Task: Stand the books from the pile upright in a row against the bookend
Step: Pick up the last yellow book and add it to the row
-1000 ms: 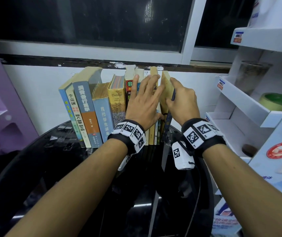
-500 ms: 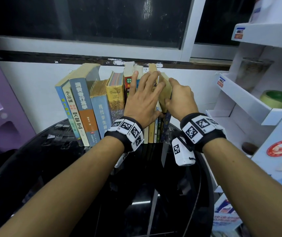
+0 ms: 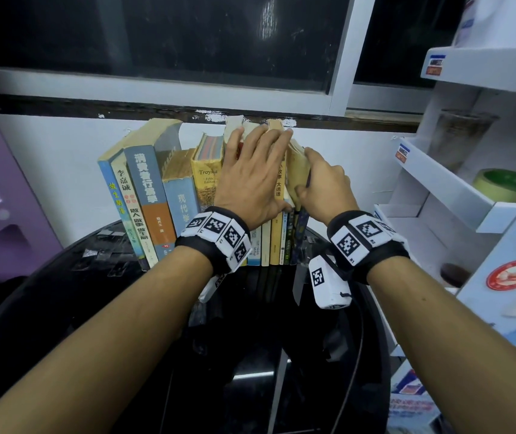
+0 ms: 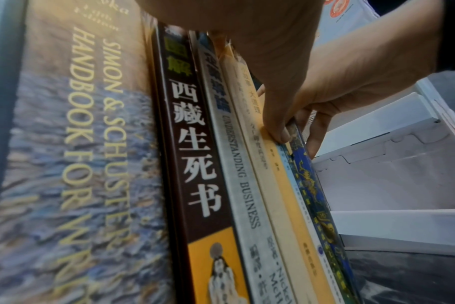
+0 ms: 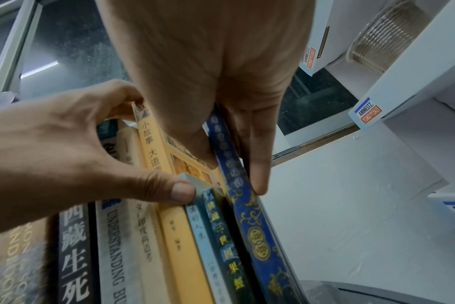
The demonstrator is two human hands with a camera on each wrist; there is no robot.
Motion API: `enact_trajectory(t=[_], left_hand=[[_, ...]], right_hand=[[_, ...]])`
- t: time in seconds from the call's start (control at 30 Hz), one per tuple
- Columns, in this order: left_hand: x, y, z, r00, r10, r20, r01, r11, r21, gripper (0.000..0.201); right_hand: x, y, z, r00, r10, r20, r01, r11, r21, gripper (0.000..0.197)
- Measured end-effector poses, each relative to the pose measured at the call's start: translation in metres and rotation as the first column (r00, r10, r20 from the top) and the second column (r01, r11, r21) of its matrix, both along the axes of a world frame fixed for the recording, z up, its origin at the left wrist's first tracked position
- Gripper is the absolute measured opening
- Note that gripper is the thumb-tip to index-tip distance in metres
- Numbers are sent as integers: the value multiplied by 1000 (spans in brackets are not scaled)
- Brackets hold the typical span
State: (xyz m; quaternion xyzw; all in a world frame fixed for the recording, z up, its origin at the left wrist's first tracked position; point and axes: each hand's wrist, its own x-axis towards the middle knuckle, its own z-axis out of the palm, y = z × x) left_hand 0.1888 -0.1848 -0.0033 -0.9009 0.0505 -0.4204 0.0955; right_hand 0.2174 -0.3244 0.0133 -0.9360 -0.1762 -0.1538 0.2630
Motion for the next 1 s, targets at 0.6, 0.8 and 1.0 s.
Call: enact_trajectory(t=[0.6, 0.8, 1.0], left_hand=[[2, -5, -4, 999, -48, 23, 48, 998, -26, 100], [-1, -2, -3, 998, -58, -4, 58, 998, -30, 109], [-11, 3, 3, 991, -135, -25, 134, 990, -46, 105]], right_hand=[[-3, -1, -8, 999, 41, -8, -40, 998, 40, 45], [-3, -3, -9, 995, 90, -36, -88, 995, 52, 40], [-11, -2, -6, 989, 113, -92, -102, 987, 121, 52]])
